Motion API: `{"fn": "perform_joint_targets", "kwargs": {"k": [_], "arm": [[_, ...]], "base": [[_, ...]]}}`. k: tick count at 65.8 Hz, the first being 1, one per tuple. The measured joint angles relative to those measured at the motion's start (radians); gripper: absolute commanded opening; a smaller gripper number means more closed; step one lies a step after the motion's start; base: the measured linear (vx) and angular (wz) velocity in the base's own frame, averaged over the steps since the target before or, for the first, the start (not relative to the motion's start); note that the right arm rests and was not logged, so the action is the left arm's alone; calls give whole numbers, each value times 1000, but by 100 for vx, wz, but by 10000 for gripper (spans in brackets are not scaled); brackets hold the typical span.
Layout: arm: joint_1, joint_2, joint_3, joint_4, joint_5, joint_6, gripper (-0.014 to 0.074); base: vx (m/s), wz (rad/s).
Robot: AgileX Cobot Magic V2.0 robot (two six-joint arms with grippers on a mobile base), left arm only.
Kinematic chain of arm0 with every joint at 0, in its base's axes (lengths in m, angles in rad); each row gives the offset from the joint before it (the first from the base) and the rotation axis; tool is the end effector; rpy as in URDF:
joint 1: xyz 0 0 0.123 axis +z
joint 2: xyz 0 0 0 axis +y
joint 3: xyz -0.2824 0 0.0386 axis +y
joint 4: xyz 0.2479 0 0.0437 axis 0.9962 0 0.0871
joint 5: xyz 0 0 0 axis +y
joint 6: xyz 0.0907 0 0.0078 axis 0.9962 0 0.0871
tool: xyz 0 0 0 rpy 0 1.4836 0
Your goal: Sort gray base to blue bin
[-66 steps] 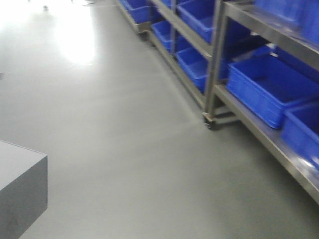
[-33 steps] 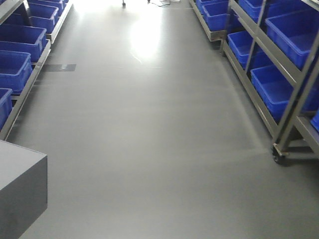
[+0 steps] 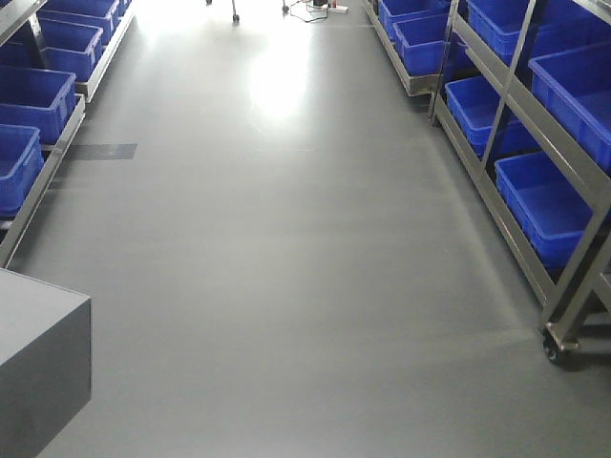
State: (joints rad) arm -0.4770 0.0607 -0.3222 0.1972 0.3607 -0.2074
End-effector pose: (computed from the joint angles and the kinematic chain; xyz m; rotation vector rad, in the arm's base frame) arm 0.0379 -0.0125 0.2843 0.3039 1.5570 -0.3366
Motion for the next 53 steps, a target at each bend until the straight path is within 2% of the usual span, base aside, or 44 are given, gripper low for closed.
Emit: {"fn": "perform_joint_targets", "kwargs": {"k": [53], "arm": [[0, 0, 0, 0, 0, 0, -6]], "base": [[46, 8]]}}
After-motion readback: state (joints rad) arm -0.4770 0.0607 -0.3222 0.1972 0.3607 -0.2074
